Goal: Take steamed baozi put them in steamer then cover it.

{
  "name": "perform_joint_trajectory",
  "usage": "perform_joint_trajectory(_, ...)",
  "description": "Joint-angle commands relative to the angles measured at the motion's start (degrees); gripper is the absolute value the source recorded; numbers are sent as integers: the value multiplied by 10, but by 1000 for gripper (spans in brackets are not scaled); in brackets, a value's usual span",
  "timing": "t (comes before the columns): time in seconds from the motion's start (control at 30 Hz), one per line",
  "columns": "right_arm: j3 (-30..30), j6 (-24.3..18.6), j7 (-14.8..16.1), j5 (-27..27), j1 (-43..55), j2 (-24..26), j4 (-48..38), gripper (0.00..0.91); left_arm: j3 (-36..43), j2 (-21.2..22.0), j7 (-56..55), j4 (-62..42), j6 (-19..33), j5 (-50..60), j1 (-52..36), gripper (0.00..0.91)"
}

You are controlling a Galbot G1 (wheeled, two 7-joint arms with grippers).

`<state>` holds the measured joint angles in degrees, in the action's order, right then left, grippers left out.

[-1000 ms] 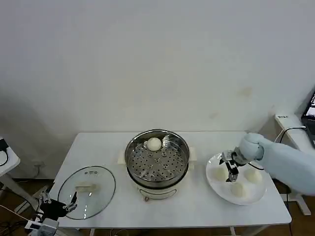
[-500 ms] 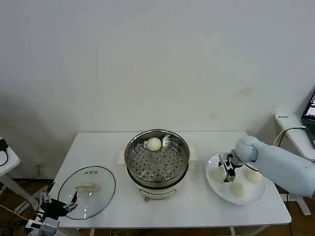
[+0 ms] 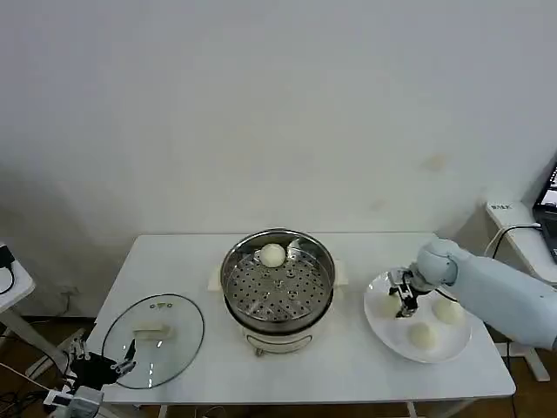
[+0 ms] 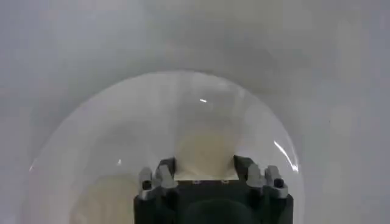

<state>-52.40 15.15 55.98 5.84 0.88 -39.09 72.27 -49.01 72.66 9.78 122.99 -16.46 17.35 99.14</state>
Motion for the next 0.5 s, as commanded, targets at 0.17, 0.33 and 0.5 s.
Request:
perform_joint_trajectory(0.17,-74,4,1,-53,170,27,39,645,1,-3,1,2,-1,0,0,907)
perform_joint_trajectory(0.33,-108,14,-5,-106,260,-3,50,645,2,-6,2,4,-1,0,-2,907)
perform_joint_trajectory(0.5,-151,33,-14,-158,334,-56,69,655,4,-8,2,3,-2,1,-5,907)
